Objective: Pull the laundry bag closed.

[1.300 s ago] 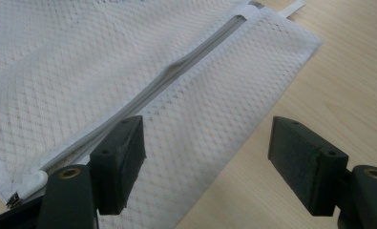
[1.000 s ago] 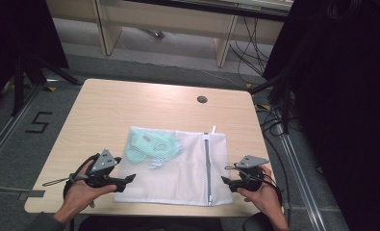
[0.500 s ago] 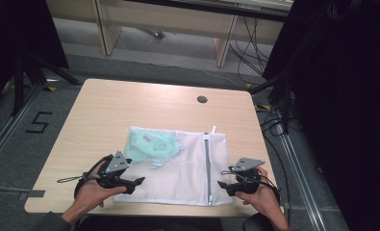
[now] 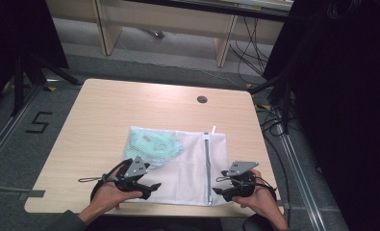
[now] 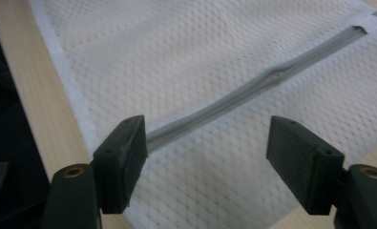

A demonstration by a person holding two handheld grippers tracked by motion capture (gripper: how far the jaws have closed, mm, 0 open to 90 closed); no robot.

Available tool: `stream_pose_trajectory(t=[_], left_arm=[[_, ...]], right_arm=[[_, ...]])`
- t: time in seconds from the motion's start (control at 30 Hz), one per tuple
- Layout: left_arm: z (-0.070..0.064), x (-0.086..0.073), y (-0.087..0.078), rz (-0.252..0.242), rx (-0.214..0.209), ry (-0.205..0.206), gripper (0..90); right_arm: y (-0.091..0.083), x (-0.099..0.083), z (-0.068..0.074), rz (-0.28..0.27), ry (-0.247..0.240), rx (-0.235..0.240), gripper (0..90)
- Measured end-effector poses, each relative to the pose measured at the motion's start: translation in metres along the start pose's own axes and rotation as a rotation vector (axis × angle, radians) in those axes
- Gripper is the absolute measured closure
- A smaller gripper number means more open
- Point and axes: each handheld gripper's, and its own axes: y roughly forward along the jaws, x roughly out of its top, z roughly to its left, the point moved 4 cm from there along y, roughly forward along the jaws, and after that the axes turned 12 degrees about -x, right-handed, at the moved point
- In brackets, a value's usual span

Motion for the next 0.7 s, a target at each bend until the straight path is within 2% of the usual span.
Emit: stream_pose_trajectory(t=[0.03, 0.07, 0.1, 0.23, 0.33, 0.37, 0.4, 0.43, 0.47, 0.5, 0.53, 0.57, 0.6, 0.63, 0.67, 0.7], left_arm=[[-0.002, 0.0, 0.004, -0.002, -0.007, -0.009, 21.8], [-0.003, 0.001, 0.007, 0.001, -0.009, -0.005, 21.8], [-0.004, 0.001, 0.009, 0.003, -0.014, -0.004, 21.8], [-0.008, 0.002, 0.015, 0.011, -0.027, 0.021, 21.8], [-0.009, 0.002, 0.016, 0.013, -0.032, 0.014, 21.8], [-0.01, 0.003, 0.017, -0.005, -0.032, -0.002, 21.8], [-0.009, 0.004, 0.018, -0.005, -0.036, 0.003, 21.8], [-0.01, 0.004, 0.019, 0.0, -0.045, -0.005, 21.9], [-0.011, 0.004, 0.02, 0.008, -0.04, 0.006, 21.9], [-0.013, 0.004, 0.023, 0.008, -0.052, 0.015, 21.9], [-0.014, 0.004, 0.024, 0.026, -0.054, 0.019, 21.8], [-0.017, 0.004, 0.027, 0.008, -0.062, 0.009, 21.9], [-0.019, 0.004, 0.029, 0.012, -0.067, 0.014, 21.9], [-0.02, 0.004, 0.031, 0.013, -0.073, 0.027, 21.9], [-0.02, 0.004, 0.03, 0.031, -0.068, 0.04, 21.9], [-0.022, 0.006, 0.032, 0.013, -0.078, 0.037, 21.8]], right_arm=[[0.0, 0.001, 0.004, 0.005, -0.009, 0.028, 34.7], [0.0, 0.001, 0.004, 0.005, -0.009, 0.028, 34.7], [0.0, 0.001, 0.005, 0.007, -0.03, 0.036, 35.3], [0.001, 0.0, 0.011, 0.038, -0.035, 0.067, 36.9], [0.001, -0.001, 0.014, 0.043, -0.041, 0.086, 38.7], [0.002, -0.001, 0.014, 0.04, -0.052, 0.092, 39.4], [0.003, 0.0, 0.012, 0.032, -0.083, 0.102, 39.8], [0.001, -0.001, 0.017, 0.048, -0.042, 0.105, 40.8], [0.001, -0.001, 0.017, 0.051, -0.043, 0.109, 42.1], [0.002, 0.0, 0.017, 0.049, -0.043, 0.121, 43.3], [0.0, -0.001, 0.018, 0.068, -0.05, 0.138, 44.4], [0.002, -0.001, 0.019, 0.053, -0.048, 0.145, 45.6], [0.002, -0.001, 0.021, 0.064, -0.038, 0.146, 46.5], [0.002, -0.002, 0.021, 0.068, -0.067, 0.152, 47.3], [0.002, -0.002, 0.021, 0.068, -0.067, 0.152, 47.3], [0.003, -0.002, 0.022, 0.08, -0.091, 0.162, 47.9]])
